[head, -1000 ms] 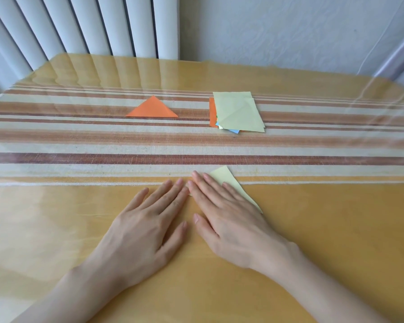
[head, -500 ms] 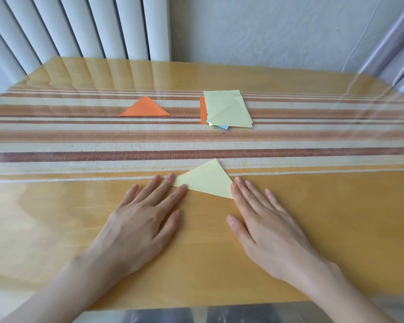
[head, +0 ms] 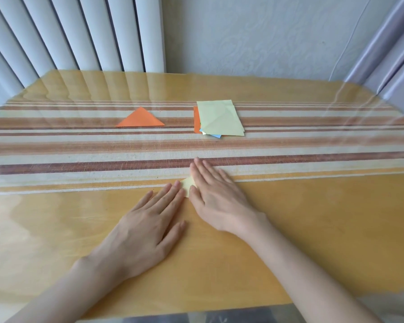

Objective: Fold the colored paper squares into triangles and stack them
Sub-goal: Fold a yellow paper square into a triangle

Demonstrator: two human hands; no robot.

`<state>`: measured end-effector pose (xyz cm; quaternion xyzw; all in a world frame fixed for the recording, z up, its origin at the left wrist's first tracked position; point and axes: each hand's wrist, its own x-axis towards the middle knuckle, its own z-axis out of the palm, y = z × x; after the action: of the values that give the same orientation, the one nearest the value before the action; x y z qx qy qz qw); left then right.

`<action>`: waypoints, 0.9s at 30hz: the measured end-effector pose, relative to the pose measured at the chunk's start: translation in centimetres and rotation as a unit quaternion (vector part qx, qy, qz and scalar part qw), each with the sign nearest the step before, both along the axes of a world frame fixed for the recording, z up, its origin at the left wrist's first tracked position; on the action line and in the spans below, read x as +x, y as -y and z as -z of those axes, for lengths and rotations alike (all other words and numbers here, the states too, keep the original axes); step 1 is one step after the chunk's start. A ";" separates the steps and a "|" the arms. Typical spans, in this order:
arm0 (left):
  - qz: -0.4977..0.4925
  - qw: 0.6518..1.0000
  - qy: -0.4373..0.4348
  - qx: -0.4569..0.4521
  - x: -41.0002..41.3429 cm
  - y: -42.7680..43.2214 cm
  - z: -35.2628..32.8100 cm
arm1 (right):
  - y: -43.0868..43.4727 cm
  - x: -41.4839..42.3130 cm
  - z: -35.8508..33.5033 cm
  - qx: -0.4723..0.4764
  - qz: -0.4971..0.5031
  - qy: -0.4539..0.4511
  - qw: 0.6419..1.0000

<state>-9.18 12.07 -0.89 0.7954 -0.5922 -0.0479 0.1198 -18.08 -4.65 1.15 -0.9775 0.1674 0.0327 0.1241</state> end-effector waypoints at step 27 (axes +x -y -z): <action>0.096 0.955 0.196 -0.201 3.8 3.2 -0.3 | 4.1 -5.8 1.2 -0.190 -0.124 0.261 0.938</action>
<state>-5.42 8.92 -0.54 0.6877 -0.6754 0.2178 0.1530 -23.87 -8.74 -0.08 -0.9702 0.0095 -0.2404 -0.0296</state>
